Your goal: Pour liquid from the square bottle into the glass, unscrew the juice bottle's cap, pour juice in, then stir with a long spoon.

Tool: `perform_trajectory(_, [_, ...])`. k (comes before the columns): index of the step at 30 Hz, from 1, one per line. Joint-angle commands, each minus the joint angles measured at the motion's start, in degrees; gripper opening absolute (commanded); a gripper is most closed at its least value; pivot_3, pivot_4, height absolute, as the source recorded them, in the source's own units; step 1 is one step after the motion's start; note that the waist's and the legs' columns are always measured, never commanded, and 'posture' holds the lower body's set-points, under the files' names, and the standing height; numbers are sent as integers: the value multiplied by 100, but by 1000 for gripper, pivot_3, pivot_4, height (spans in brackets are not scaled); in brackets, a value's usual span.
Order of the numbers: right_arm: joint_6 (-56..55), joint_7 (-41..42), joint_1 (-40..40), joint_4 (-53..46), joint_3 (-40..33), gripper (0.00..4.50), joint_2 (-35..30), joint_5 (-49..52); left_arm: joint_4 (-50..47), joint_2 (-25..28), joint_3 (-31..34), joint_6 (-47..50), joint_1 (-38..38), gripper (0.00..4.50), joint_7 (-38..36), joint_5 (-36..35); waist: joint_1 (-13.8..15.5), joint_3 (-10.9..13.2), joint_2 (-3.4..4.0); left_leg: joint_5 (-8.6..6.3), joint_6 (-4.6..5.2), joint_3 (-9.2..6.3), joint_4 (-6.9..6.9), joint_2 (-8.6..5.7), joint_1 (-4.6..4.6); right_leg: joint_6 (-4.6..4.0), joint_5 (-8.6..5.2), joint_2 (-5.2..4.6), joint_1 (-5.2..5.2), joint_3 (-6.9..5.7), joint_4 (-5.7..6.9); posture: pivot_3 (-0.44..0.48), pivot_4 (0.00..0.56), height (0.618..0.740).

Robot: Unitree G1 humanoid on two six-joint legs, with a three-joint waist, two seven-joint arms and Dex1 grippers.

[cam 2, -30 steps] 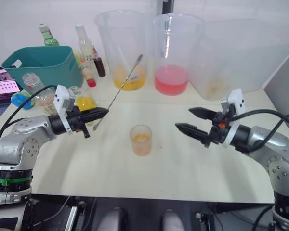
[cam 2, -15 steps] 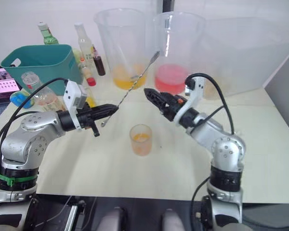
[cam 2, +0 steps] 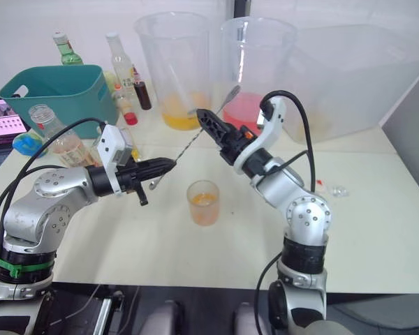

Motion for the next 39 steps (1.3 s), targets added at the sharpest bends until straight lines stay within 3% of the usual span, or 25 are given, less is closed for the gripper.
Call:
perform_trajectory(1, [-167, -76, -74, -243, 28, 2625, 82, 210, -172, 58, 52, -166, -16, 0, -19, 9, -1, 0, 0, 0, 0, 0, 0, 0, 0, 0, 0, 0, 0, 0, 0, 0, 150, 728])
perform_trajectory(8, [-277, -175, 1, -248, 87, 204, 133, 237, -143, 55, -13, -298, 33, 0, -93, 39, -1, 0, 0, 0, 0, 0, 0, 0, -2, 0, 0, 0, -1, 0, -1, 0, 150, 728])
perform_trajectory(9, [-306, -167, 0, -230, 88, 20, 131, 223, -128, 55, -27, -317, 33, 0, -99, 49, -1, 0, 0, 0, 0, 0, 0, 0, -2, 0, 0, 0, -1, 0, -1, 0, 150, 728])
perform_trajectory(20, [-461, -51, -61, -123, 70, 20, 11, 127, -54, 17, 52, -192, -2, 0, -52, -121, -2, 0, 1, 0, 0, 0, 0, 1, -3, 0, 0, 0, -3, 0, -1, 0, 150, 728])
perform_trajectory(26, [-517, 237, -301, -63, -272, 0, -458, 421, 25, 169, 519, -105, -150, 2041, -472, -763, 0, 1, 1, 0, 0, 0, 0, 0, -8, 0, 0, 0, -6, -1, -2, 0, 150, 728])
perform_trajectory(33, [-443, 1319, -753, 167, -566, 0, -1784, 400, 120, 689, 826, 184, -227, 4276, -1060, -1351, 2, 2, 2, -1, 2, 1, -4, 0, -9, 0, 0, 0, -7, -1, -10, 0, 150, 728])
perform_trajectory(34, [-370, 1376, -872, 276, -674, 0, -1966, 517, 132, 782, 846, 204, -191, 4483, -1201, -1412, -4, 2, 1, -1, 2, 1, -5, 1, -9, 0, 0, 0, -7, -1, -10, 0, 150, 728])
perform_trajectory(39, [107, 2063, -1124, 376, -664, 0, -2886, 761, 261, 1086, 777, 209, -56, 4483, -1677, -1441, 1, 5, 6, -1, 2, 3, -8, 2, -10, -2, -1, 1, -9, 0, -13, 0, 150, 728])
